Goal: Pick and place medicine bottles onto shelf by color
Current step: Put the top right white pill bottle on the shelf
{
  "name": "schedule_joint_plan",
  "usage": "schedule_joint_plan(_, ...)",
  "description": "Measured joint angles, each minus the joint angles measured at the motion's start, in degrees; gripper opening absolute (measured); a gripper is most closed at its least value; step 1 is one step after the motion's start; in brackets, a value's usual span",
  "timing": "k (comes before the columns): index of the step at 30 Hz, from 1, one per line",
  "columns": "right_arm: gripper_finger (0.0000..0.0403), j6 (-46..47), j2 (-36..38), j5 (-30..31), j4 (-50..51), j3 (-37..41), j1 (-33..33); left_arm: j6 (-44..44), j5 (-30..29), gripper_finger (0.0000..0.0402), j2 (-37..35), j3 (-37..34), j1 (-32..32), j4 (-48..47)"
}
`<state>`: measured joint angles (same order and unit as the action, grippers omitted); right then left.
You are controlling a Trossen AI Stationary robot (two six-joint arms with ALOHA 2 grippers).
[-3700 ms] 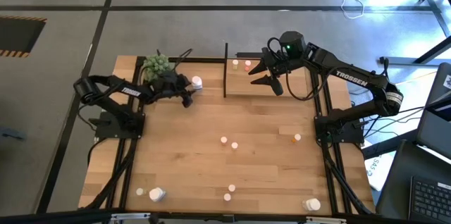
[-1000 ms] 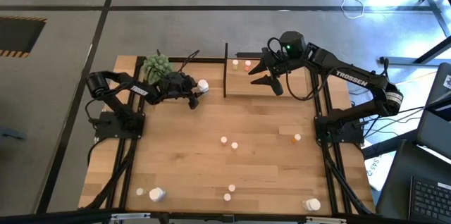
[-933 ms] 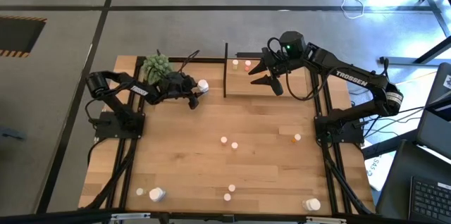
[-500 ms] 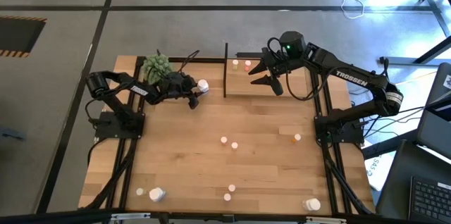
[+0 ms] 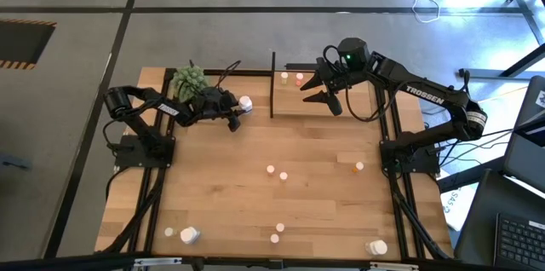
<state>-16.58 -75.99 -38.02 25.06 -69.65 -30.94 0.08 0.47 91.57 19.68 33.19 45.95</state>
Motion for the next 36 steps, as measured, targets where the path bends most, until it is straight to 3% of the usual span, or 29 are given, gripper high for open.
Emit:
schedule_joint_plan(17, 0.0193, 0.00, 0.00, 0.00, 0.00, 0.00, 0.00, -3.43, 0.04, 0.0140, -0.22, 0.04, 0.00, -0.34)
schedule_joint_plan(25, 0.0193, 0.00, 0.00, 0.00, 0.00, 0.00, 0.00, -2.70, 0.64, 0.0140, -4.59, 0.04, 0.00, -1.68)
schedule_joint_plan(36, 0.0193, 0.00, 0.00, 0.00, -0.02, 0.00, 0.00, -1.01, 1.20, 0.0140, -21.45, 0.02, -0.02, -25.32)
